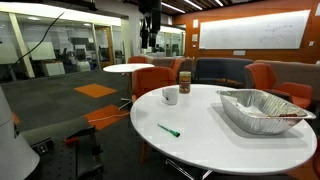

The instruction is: Put the marker in the mug

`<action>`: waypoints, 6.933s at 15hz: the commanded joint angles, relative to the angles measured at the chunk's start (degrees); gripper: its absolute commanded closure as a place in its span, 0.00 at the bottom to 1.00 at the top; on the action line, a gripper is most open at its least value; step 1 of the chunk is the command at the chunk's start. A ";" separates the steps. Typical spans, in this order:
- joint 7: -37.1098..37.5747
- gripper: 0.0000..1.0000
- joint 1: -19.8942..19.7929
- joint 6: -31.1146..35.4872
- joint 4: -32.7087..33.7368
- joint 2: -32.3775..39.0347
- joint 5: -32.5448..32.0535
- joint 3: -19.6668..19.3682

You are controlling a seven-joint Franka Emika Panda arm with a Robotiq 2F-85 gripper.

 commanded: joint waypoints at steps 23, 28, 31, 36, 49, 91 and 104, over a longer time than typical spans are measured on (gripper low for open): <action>47.28 0.00 1.61 32.68 0.52 27.59 4.12 -3.84; 56.01 0.00 3.26 41.59 -1.50 31.95 7.49 -6.50; 59.38 0.00 4.72 44.68 -2.79 33.61 7.48 -7.90; 58.52 0.00 6.12 46.15 -5.09 35.76 6.33 -9.78; 57.47 0.45 8.07 47.38 0.73 46.05 7.48 -11.59; 96.50 0.97 33.10 35.82 32.92 54.04 -50.42 -15.20; 82.17 0.18 21.78 32.57 29.96 50.29 -39.85 -2.38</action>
